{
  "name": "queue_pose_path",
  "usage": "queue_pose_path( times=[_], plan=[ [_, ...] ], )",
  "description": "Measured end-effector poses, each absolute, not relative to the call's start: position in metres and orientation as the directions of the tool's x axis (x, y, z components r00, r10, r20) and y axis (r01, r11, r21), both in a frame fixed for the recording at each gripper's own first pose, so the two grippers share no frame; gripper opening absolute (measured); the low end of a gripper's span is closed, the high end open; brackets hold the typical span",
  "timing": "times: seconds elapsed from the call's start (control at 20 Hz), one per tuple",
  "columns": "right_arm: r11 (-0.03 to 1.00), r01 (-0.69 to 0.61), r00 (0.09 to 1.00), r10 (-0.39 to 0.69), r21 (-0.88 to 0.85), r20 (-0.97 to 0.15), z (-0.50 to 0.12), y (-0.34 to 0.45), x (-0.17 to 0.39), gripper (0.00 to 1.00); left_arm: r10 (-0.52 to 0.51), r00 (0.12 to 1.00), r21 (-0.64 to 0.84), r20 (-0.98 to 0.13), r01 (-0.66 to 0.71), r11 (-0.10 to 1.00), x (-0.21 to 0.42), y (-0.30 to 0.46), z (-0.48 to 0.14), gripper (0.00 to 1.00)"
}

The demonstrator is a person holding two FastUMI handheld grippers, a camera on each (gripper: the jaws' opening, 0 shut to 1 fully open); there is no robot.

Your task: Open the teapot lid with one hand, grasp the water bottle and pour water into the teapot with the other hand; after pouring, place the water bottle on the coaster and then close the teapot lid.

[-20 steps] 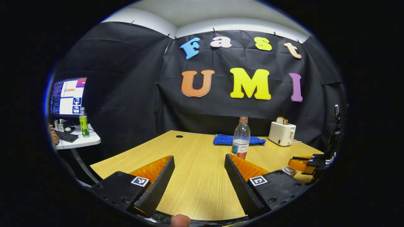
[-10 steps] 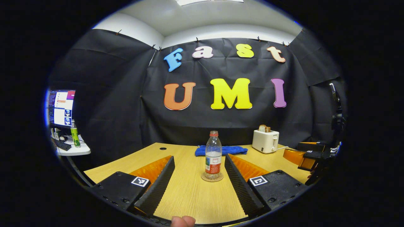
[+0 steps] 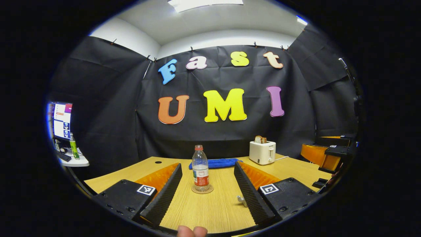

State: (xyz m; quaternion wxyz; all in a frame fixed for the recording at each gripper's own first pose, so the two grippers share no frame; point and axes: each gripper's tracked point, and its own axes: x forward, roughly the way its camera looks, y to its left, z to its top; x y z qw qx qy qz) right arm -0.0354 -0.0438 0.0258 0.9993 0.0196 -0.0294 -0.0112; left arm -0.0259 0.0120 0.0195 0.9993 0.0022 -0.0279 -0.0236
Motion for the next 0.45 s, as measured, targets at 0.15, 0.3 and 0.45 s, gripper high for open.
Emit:
queue_pose_path(
  times=[0.15,0.3,0.45],
  plan=[
    [0.999,0.038,0.997,-0.04,0.029,0.067,0.027,-0.04,-0.045,0.95,-0.036,0.997,0.013,0.062,0.035,0.999,-0.028,0.017,0.023,0.99],
    [0.998,0.054,0.995,-0.056,0.03,0.085,0.03,-0.036,-0.051,0.95,-0.034,0.998,0.007,0.059,0.033,0.999,-0.031,0.021,0.021,0.99],
    [0.998,0.054,0.995,-0.055,0.015,0.084,0.03,-0.029,-0.056,0.95,-0.02,0.998,0.002,0.054,0.02,1.0,-0.032,0.025,0.021,0.99]
  ],
)
